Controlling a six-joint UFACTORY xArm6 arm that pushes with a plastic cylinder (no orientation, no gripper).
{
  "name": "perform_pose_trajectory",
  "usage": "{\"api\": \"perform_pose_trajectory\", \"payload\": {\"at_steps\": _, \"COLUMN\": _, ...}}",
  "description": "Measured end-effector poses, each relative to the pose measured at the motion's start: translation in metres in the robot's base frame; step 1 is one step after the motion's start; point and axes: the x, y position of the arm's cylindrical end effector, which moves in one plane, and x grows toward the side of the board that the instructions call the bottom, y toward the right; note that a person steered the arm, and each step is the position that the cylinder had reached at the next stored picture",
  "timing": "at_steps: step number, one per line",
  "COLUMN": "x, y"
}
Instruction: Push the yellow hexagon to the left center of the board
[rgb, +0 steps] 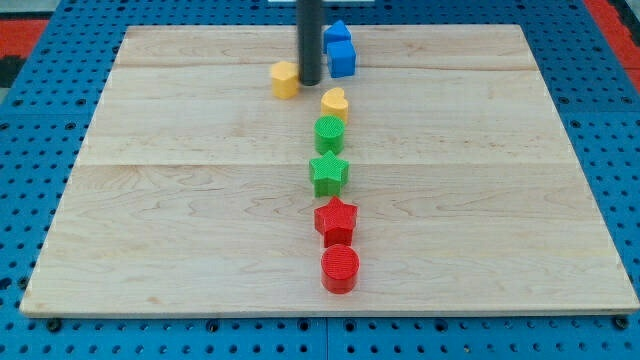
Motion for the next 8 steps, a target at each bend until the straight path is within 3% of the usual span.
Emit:
{"api": "perform_pose_trajectory", "payload": {"at_steps": 1, "x": 0.002, "y": -0.079}}
{"api": "perform_pose_trajectory", "payload": {"at_steps": 3, "x": -0.004, "y": -0.053}}
{"api": "perform_pose_trajectory", "payload": {"at_steps": 4, "x": -0.018, "y": -0.003}}
{"api": "perform_pose_trajectory", "payload": {"at_steps": 6, "x": -0.023, "y": -0.081}}
{"api": "perform_pose_trajectory", "payload": {"at_steps": 8, "x": -0.005, "y": -0.117}}
